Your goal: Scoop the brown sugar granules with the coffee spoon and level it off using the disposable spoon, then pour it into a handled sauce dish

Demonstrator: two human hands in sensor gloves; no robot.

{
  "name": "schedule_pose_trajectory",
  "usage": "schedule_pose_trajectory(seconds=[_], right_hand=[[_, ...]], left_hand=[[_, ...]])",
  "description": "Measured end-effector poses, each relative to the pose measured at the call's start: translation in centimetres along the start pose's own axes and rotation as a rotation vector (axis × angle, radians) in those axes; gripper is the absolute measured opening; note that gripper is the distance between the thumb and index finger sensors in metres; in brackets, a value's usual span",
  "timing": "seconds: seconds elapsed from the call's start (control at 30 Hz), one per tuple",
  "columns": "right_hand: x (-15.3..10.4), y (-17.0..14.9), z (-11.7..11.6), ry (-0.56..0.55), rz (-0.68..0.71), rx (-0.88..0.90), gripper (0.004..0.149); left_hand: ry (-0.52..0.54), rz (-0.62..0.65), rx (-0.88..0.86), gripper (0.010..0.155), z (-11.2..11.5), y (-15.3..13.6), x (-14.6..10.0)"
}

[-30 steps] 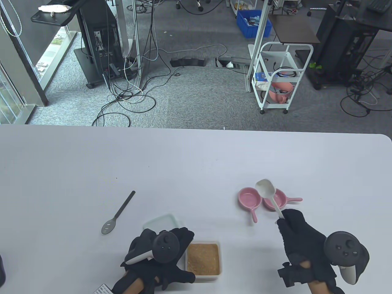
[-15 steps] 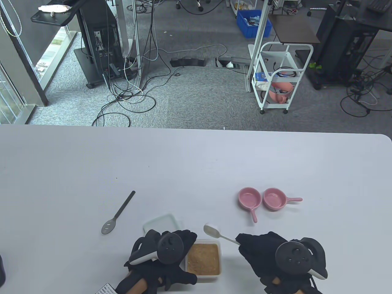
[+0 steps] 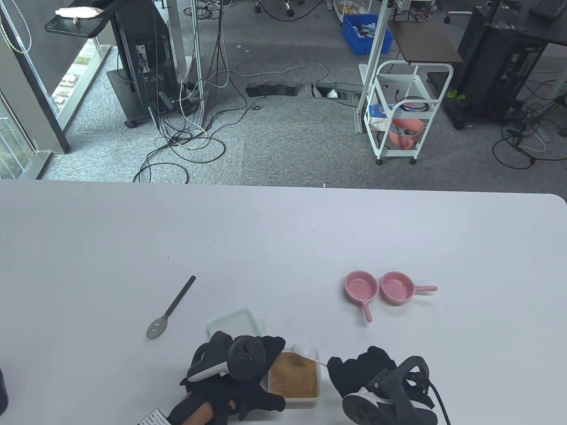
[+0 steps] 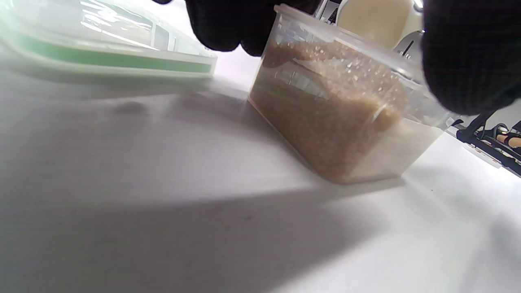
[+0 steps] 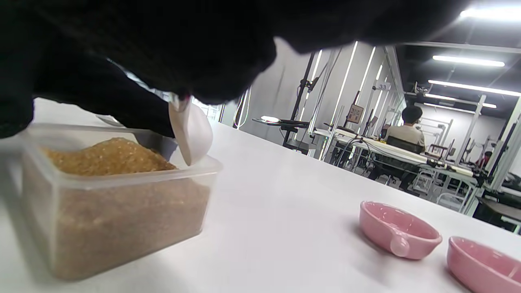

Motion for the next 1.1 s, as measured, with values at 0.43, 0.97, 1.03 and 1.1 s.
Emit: schedule_pose_trajectory(seconds=[0.43, 0.97, 1.03, 1.1], right_hand=[[0.7, 2.9, -1.0, 0.177, -0.071, -0.04, 0.042], [-0.1, -5.7, -6.2, 0.527, -0.525, 0.757, 0.043], [-0.5, -6.2, -7.3, 0.575, -0.571, 0.849, 0.042], [-0.8, -6.6, -7.9, 0.599, -0.608, 0.915, 0.042]], left_hand=[[-0.005, -0.003, -0.002, 0.113, 0.0, 0.0, 0.1], [-0.008, -0.003, -0.004, 0.113, 0.0, 0.0, 0.1], [-0.007, -0.003, -0.003, 0.113, 0.0, 0.0, 0.1], [-0.007, -0.004, -0.001, 0.113, 0.0, 0.0, 0.1]])
Point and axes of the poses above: the tracker on the back of each hand, its own y axis roughly to the thumb side, its own x axis roughly from the wrist to the fingertips, z = x × y, the point moved 1 cm from there along x, roughly from the wrist to the fingertips, and after that the axes turned 11 degrees about -y, right-handed, at the moved point
